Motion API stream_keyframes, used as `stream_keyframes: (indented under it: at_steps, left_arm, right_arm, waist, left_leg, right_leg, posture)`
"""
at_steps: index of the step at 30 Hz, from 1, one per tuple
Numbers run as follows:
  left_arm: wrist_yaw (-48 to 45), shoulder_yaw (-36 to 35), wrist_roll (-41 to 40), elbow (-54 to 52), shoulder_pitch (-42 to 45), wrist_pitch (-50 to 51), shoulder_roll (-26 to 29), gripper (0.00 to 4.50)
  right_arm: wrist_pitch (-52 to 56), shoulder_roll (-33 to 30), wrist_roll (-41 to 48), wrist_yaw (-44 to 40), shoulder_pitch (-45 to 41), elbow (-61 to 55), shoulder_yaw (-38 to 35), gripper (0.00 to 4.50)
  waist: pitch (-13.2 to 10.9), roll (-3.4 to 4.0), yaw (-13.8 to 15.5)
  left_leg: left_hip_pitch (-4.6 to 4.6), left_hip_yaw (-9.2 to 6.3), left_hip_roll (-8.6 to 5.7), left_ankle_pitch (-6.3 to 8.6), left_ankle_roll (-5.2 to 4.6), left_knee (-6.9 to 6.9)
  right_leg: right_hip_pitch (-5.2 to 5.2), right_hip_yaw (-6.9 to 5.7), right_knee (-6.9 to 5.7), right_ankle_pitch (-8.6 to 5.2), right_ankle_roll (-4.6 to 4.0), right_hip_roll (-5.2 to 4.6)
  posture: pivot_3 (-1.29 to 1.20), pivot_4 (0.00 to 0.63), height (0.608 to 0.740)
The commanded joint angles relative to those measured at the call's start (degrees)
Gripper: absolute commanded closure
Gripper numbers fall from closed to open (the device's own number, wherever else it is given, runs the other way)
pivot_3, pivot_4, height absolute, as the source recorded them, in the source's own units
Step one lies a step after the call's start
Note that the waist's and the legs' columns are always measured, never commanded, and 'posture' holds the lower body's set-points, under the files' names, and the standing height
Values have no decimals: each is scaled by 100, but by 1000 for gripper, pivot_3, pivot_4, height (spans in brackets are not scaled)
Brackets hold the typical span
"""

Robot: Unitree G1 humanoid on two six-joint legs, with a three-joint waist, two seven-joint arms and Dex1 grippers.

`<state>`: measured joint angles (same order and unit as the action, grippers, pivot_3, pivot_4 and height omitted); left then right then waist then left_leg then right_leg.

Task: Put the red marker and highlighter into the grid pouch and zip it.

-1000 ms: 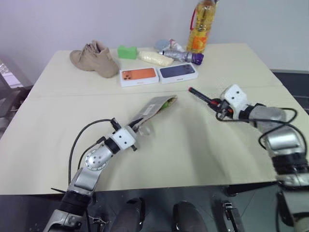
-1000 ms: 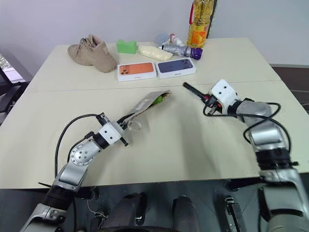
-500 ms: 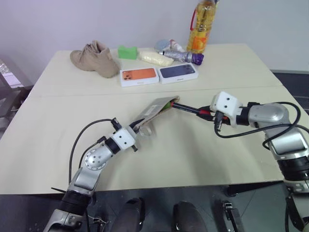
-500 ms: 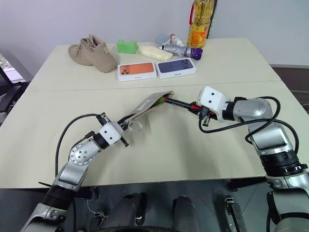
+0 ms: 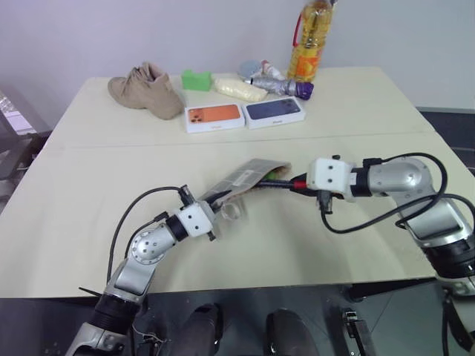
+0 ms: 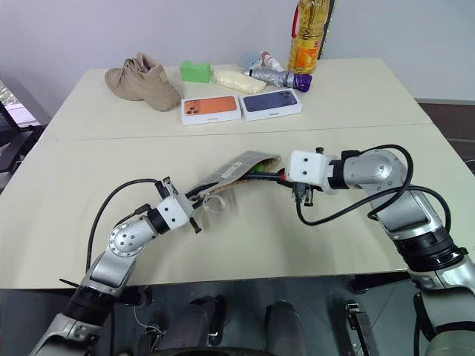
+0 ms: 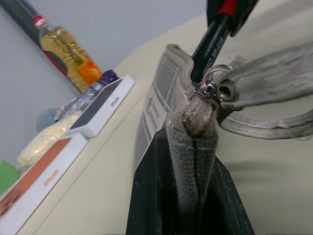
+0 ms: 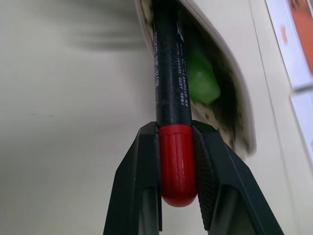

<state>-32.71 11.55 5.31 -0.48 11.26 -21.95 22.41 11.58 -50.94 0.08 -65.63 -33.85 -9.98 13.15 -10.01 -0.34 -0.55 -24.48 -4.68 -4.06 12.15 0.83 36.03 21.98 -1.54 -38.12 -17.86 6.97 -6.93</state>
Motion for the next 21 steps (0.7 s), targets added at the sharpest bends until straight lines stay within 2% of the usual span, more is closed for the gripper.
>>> stream_keyframes:
  at_steps: [1,12,14,17,20,21]
  left_arm:
    - [-161,46,-235,-248,127,-144,9,4500]
    - [-284,118,-307,-375,165,-64,-91,4500]
    - [-266,86,-320,-403,133,-38,-101,4500]
    - [-252,54,-324,-428,92,-17,-109,4500]
    - [-190,5,-323,-424,64,36,-127,4500]
    - [-141,-28,-329,-411,66,73,-149,4500]
  right_arm:
    - [-315,-28,-153,-267,-197,-354,232,4150]
    - [-498,621,-717,-226,-607,-138,678,4150]
    - [-479,643,-776,-209,-610,-52,647,3110]
    - [-492,625,-791,-178,-580,4,551,1827]
    - [-353,609,-589,-29,-502,-12,216,220]
    - [-147,606,-384,-21,-463,-70,20,220]
  waist:
    - [0,0,0]
    - [0,0,7]
    - [0,0,8]
    - [0,0,-2]
    - [0,0,0]
    - [0,-1,9]
  left_leg:
    - [0,-1,0,0,0,0]
    - [0,-1,-1,0,0,1]
    - [0,-1,-1,0,1,1]
    - [0,-1,-1,0,0,0]
    - [0,-1,-1,0,1,0]
    - [0,-1,-1,0,1,0]
  right_leg:
    - [0,-1,0,0,0,0]
    - [1,0,1,0,0,0]
    - [0,0,1,0,0,0]
    - [1,0,1,0,0,0]
    - [1,0,0,0,0,0]
    - [1,0,1,0,0,0]
  posture:
    - [0,150,739]
    - [0,150,739]
    - [0,150,739]
    - [0,150,739]
    - [0,150,739]
    - [0,150,739]
